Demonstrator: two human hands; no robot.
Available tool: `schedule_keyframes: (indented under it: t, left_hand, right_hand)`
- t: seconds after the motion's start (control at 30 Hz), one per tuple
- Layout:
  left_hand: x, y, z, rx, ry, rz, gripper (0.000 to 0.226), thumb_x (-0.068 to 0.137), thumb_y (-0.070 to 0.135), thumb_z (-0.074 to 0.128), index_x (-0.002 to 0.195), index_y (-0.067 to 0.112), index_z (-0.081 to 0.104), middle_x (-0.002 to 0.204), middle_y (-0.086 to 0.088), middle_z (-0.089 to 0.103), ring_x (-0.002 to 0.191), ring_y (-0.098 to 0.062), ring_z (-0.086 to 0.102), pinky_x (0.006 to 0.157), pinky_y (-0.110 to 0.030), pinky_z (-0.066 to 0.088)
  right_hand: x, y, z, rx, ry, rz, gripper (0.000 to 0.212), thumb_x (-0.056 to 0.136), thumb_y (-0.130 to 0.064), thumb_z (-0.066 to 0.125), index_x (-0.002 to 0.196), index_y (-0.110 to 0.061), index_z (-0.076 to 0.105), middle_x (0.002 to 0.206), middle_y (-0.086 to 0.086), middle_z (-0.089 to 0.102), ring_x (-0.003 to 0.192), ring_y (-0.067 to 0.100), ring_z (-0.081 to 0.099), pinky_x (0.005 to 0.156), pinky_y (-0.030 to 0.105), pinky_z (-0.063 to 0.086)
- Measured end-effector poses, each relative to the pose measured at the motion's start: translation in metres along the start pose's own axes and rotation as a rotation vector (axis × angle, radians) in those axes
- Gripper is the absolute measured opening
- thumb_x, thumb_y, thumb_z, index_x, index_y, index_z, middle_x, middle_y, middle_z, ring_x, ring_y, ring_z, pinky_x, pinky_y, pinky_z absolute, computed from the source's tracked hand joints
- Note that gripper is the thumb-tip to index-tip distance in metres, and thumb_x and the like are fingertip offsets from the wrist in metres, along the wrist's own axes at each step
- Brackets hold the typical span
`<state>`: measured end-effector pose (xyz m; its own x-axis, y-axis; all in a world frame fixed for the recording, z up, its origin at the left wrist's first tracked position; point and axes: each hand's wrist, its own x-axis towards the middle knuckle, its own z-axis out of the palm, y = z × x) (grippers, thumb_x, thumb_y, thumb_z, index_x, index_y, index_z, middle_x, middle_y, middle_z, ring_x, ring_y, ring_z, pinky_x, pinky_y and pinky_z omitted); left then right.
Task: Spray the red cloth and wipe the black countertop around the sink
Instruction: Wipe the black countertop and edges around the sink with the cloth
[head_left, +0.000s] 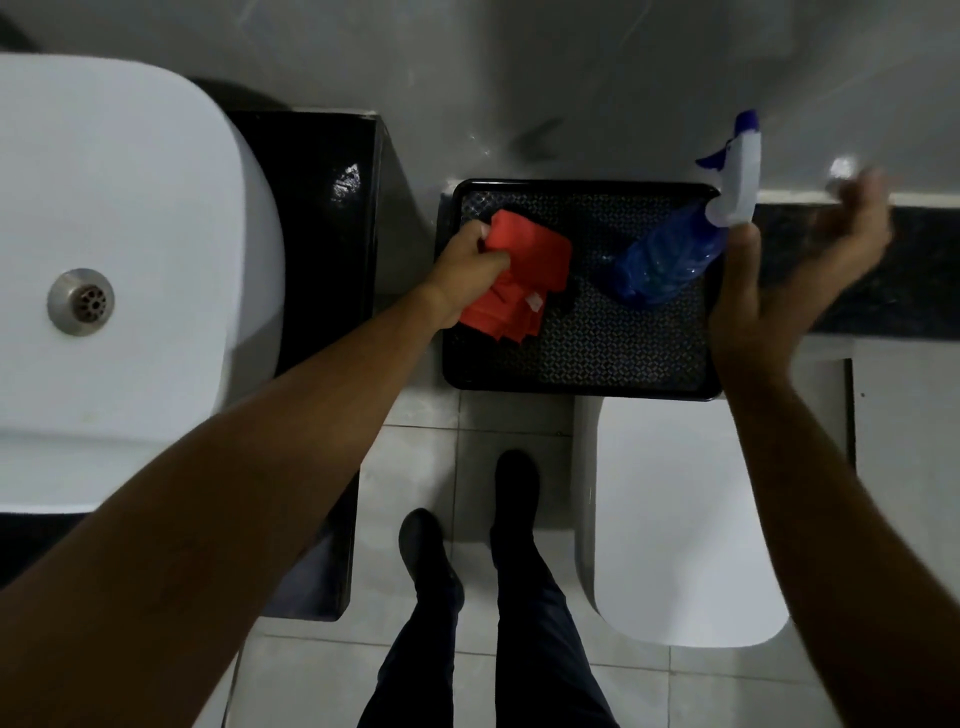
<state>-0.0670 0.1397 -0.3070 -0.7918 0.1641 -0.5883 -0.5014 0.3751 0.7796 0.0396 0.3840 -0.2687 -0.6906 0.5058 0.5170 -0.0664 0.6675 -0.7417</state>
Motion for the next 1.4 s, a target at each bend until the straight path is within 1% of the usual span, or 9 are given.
schedule_keyframes:
  t: [0.13, 0.33, 0.53, 0.7, 0.83, 0.93, 1.07, 1.2, 1.4]
  left_hand:
    - [-0.017, 0.03, -0.014, -0.139, -0.003, 0.041, 0.013, 0.073, 0.012, 0.057, 0.076, 0.024, 0.055, 0.066, 0.005, 0.06, 0.058, -0.008, 0.057, 0.054, -0.022, 0.045]
    - [-0.045, 0.072, -0.048, -0.341, -0.059, 0.027, 0.016, 0.057, 0.01, 0.049, 0.069, 0.021, 0.053, 0.061, 0.008, 0.054, 0.052, -0.007, 0.053, 0.048, -0.016, 0.042]
    - [-0.06, 0.087, -0.094, 0.056, 0.077, 0.222, 0.015, 0.078, 0.008, 0.058, 0.089, 0.015, 0.064, 0.078, -0.001, 0.065, 0.065, -0.008, 0.063, 0.058, -0.021, 0.049]
    - [-0.079, 0.101, -0.166, 0.817, 0.544, 0.682, 0.044, 0.089, 0.02, 0.051, 0.129, 0.006, 0.059, 0.128, -0.015, 0.064, 0.125, -0.033, 0.053, 0.108, -0.036, 0.037]
    - [-0.081, 0.093, -0.206, 0.975, 0.688, 0.518, 0.049, 0.099, 0.034, 0.036, 0.142, 0.012, 0.046, 0.149, -0.011, 0.046, 0.149, -0.033, 0.023, 0.12, -0.048, 0.022]
    - [-0.079, 0.072, -0.206, 1.037, 0.541, 0.353, 0.055, 0.105, 0.037, 0.024, 0.153, 0.01, 0.027, 0.162, -0.011, 0.023, 0.154, -0.032, 0.004, 0.122, -0.058, 0.004]
    - [-0.073, 0.055, -0.202, 1.012, 0.509, 0.319, 0.059, 0.105, 0.04, 0.016, 0.156, 0.01, 0.012, 0.167, -0.01, 0.007, 0.154, -0.029, -0.004, 0.122, -0.056, -0.004]
    - [-0.071, 0.055, -0.201, 1.042, 0.519, 0.318, 0.063, 0.103, 0.041, 0.013, 0.157, 0.009, 0.007, 0.167, -0.011, 0.004, 0.154, -0.029, -0.004, 0.123, -0.057, -0.004]
    - [-0.07, 0.056, -0.2, 1.047, 0.535, 0.291, 0.059, 0.106, 0.037, 0.016, 0.157, 0.01, 0.004, 0.167, -0.01, 0.0, 0.154, -0.028, -0.006, 0.123, -0.056, -0.004]
  right_hand:
    - [-0.048, -0.051, -0.001, 0.136, -0.204, -0.082, 0.024, 0.099, -0.036, 0.054, 0.104, -0.012, 0.054, 0.091, 0.001, 0.05, 0.079, 0.016, 0.051, 0.068, 0.031, 0.041]
    - [-0.039, -0.104, 0.071, 0.746, -0.669, 0.979, 0.065, 0.092, -0.061, 0.044, 0.144, -0.022, 0.043, 0.142, 0.001, 0.055, 0.126, 0.017, 0.056, 0.104, 0.038, 0.046]
    - [0.003, -0.135, 0.12, 0.968, -0.659, 1.054, 0.038, 0.096, -0.006, 0.052, 0.132, 0.004, 0.053, 0.124, 0.019, 0.062, 0.112, 0.029, 0.06, 0.109, 0.046, 0.044]
    - [0.026, -0.166, 0.161, 0.606, -0.624, 0.624, 0.005, 0.093, -0.013, 0.061, 0.095, -0.009, 0.064, 0.071, 0.0, 0.064, 0.068, 0.017, 0.059, 0.067, 0.033, 0.05]
    - [0.027, -0.173, 0.21, -0.126, -0.776, -0.234, 0.047, 0.093, -0.027, 0.054, 0.136, -0.01, 0.055, 0.134, 0.017, 0.059, 0.119, 0.036, 0.057, 0.099, 0.04, 0.045]
    - [-0.003, -0.171, 0.231, -0.42, -1.148, -0.598, 0.057, 0.094, -0.052, 0.053, 0.136, -0.013, 0.057, 0.146, 0.015, 0.049, 0.133, 0.038, 0.044, 0.11, 0.043, 0.036]
    - [-0.014, -0.156, 0.244, -0.435, -0.923, -0.822, 0.039, 0.097, -0.039, 0.047, 0.105, -0.01, 0.071, 0.127, 0.016, 0.062, 0.124, 0.041, 0.052, 0.106, 0.053, 0.038]
    - [-0.007, -0.138, 0.263, -0.459, -1.102, -0.96, 0.05, 0.103, -0.035, 0.031, 0.149, -0.016, 0.037, 0.162, 0.012, 0.026, 0.152, 0.034, 0.015, 0.121, 0.059, 0.01]
    - [-0.003, -0.16, 0.316, -0.448, -1.205, -1.051, 0.068, 0.095, -0.038, 0.029, 0.157, -0.015, 0.013, 0.166, 0.01, 0.013, 0.154, 0.03, 0.007, 0.124, 0.053, 0.006]
